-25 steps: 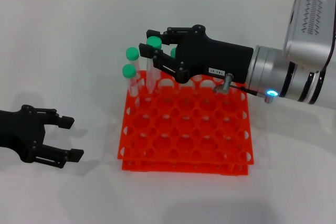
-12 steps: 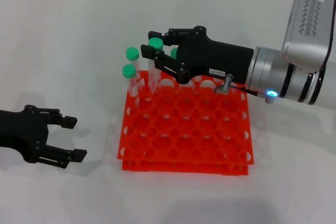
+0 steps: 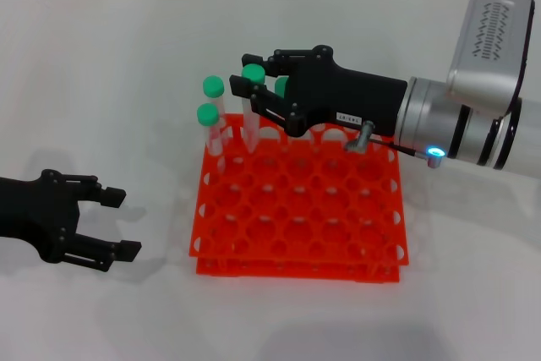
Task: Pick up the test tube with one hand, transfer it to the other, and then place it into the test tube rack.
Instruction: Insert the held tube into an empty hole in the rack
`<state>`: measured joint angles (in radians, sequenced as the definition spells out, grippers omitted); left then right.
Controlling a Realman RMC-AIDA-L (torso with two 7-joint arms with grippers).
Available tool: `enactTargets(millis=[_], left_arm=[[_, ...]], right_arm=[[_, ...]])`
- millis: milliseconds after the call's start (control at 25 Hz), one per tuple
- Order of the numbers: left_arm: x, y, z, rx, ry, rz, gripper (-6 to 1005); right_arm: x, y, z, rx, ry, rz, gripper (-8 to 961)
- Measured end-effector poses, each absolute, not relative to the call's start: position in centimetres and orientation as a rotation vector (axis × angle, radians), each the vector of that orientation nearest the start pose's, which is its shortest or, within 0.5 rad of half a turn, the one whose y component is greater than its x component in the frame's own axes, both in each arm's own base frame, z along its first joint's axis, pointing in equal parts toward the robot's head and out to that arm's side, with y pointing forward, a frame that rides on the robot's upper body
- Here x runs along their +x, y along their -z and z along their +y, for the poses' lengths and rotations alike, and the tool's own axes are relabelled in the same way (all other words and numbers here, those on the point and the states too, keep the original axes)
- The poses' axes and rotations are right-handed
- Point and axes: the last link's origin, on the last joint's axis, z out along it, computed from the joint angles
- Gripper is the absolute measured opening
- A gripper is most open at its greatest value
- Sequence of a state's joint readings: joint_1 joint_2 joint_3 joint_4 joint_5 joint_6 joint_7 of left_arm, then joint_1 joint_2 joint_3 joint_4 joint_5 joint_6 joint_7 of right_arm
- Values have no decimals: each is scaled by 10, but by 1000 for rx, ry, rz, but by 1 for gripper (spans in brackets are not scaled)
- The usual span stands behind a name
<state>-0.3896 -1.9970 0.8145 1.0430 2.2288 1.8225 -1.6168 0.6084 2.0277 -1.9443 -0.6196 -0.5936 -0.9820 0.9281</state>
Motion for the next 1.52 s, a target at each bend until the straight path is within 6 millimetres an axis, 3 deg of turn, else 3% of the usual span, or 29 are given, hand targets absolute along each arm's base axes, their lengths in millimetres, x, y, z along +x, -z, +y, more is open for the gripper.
enactTargets(millis=[1520], left_arm=[[-291, -59, 285, -2956, 175, -690, 881]], right_arm=[[153, 96, 351, -2627, -935, 263, 266]])
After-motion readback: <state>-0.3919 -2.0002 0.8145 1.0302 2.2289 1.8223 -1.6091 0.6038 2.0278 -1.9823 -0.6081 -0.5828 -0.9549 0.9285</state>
